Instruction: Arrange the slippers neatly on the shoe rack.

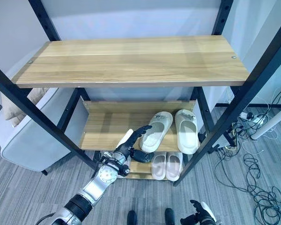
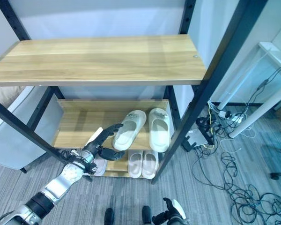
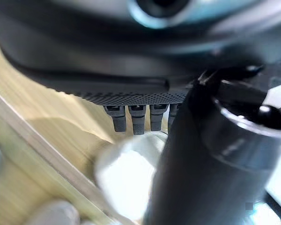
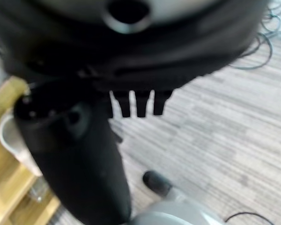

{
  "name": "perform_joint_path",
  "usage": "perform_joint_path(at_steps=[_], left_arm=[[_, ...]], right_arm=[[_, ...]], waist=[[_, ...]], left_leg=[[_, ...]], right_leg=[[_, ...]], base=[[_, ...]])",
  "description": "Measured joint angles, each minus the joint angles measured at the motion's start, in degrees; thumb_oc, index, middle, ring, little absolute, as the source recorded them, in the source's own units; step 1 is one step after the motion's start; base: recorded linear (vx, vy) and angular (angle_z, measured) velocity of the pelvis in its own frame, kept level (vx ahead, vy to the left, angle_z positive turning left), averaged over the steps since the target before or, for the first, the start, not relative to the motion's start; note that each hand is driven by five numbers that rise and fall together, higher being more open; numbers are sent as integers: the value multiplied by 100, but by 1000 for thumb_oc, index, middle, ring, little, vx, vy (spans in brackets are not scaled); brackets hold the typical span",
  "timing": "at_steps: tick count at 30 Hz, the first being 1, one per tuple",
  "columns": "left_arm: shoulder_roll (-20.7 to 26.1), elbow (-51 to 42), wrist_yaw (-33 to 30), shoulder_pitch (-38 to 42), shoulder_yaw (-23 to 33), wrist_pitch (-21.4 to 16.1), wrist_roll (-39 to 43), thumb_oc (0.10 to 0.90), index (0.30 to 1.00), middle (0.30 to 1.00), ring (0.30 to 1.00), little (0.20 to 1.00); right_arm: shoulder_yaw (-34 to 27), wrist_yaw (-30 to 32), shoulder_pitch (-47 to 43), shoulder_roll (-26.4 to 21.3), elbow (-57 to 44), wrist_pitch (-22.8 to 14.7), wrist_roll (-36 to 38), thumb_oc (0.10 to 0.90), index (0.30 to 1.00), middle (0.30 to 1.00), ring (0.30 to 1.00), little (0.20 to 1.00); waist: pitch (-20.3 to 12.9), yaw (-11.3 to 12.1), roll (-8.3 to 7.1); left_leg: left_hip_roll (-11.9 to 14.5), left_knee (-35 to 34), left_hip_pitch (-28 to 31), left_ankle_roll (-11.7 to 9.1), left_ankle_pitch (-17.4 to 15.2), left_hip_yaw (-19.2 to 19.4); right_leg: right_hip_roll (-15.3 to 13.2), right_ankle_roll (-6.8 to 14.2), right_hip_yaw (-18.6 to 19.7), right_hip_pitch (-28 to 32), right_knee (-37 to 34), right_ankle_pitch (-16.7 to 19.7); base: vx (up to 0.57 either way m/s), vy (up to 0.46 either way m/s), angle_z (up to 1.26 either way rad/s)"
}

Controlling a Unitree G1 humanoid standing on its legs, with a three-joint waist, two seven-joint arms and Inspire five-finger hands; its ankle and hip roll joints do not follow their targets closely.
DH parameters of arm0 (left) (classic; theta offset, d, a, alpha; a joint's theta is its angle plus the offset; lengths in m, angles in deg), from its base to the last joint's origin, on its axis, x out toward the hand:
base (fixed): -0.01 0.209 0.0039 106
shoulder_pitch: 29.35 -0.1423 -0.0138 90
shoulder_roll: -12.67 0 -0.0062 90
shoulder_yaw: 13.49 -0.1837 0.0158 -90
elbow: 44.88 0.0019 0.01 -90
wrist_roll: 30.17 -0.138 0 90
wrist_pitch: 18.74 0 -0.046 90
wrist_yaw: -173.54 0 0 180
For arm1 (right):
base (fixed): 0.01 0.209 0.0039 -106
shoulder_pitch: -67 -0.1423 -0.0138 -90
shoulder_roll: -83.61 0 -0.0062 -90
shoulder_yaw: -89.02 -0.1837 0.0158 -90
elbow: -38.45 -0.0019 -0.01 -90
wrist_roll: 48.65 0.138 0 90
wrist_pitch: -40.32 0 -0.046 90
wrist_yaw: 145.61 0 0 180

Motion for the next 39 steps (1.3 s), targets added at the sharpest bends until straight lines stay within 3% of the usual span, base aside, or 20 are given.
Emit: perform_joint_path(at_steps=[7, 39], left_arm=[[4, 646, -483, 33, -102, 109, -942, 800, 900, 900, 900, 900], [-856, 810, -758, 162, -408, 104, 53, 800, 900, 900, 900, 900]], right_arm=[[-1, 49, -5, -8, 170, -11, 6, 800, 900, 900, 900, 900], [262, 147, -43, -7, 174, -9, 5, 800, 900, 900, 900, 900]], waist=[[-44, 4, -60], [-75, -8, -138]], left_leg=[[0, -2, -2, 1, 0, -4], [-4, 15, -82, 29, -19, 5]], right_leg=[[-2, -1, -2, 0, 0, -2], [-4, 3, 7, -82, 0, -8]], base=[[0, 0, 0], [0, 0, 0]])
